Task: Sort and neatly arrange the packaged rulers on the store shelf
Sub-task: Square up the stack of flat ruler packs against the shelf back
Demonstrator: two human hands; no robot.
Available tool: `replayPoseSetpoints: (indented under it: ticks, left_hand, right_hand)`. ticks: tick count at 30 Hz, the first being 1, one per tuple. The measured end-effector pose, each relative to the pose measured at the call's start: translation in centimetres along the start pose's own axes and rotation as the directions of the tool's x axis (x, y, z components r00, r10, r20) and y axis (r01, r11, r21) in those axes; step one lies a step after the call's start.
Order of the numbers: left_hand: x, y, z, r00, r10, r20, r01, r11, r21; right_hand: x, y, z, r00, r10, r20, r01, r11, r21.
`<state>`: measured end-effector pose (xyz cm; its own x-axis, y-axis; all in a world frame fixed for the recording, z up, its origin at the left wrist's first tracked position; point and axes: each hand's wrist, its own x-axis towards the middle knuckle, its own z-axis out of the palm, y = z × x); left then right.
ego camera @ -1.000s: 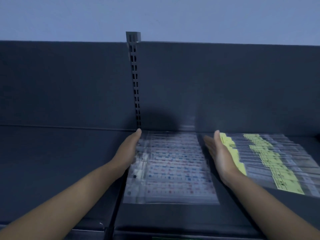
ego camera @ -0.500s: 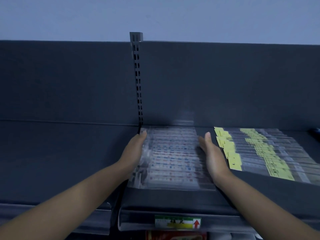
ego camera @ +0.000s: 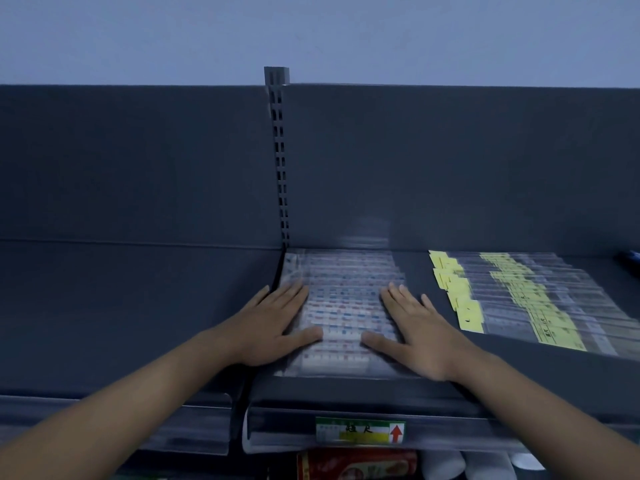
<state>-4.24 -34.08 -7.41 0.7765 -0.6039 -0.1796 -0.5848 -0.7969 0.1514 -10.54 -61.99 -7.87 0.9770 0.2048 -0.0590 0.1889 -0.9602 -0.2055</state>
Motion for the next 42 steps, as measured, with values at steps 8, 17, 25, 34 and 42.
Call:
replayPoseSetpoints:
  ticks: [8, 17, 25, 34, 42]
  left_hand:
    - [-0.6, -0.1, -1.5, 0.997, 0.052, 0.065, -0.055, 0.997, 0.047]
    - [1.7, 0.0, -2.9, 0.995, 0.024, -0.092, -0.026, 0.999, -0.023]
    - [8.3, -0.9, -3.9, 0.983, -0.176, -0.056, 0.176, 0.984, -0.005]
    - [9.0, -0.8, -3.1, 0.994, -0.107, -0.034, 0.108, 0.994, 0.030]
    - [7.9, -1.6, -2.8, 0.995, -0.088, 0.043, 0.087, 0.996, 0.028]
  right_hand:
    - [-0.6, -1.2, -0.5, 0.999, -0.034, 0.016, 0.036, 0.997, -0.072]
    - [1.2, -1.4, -1.9, 0.998, 0.001, -0.064, 0.000, 1.000, 0.012]
    - [7.4, 1.0, -3.2, 0.979, 0.185, 0.081, -0.190, 0.980, 0.054]
    - [7.0, 2.1, -2.8, 0.972, 0.202, 0.118, -0.209, 0.977, 0.045]
    - [5.9, 2.0, -1.6, 0.984, 0.164, 0.070, -0.167, 0.985, 0.037]
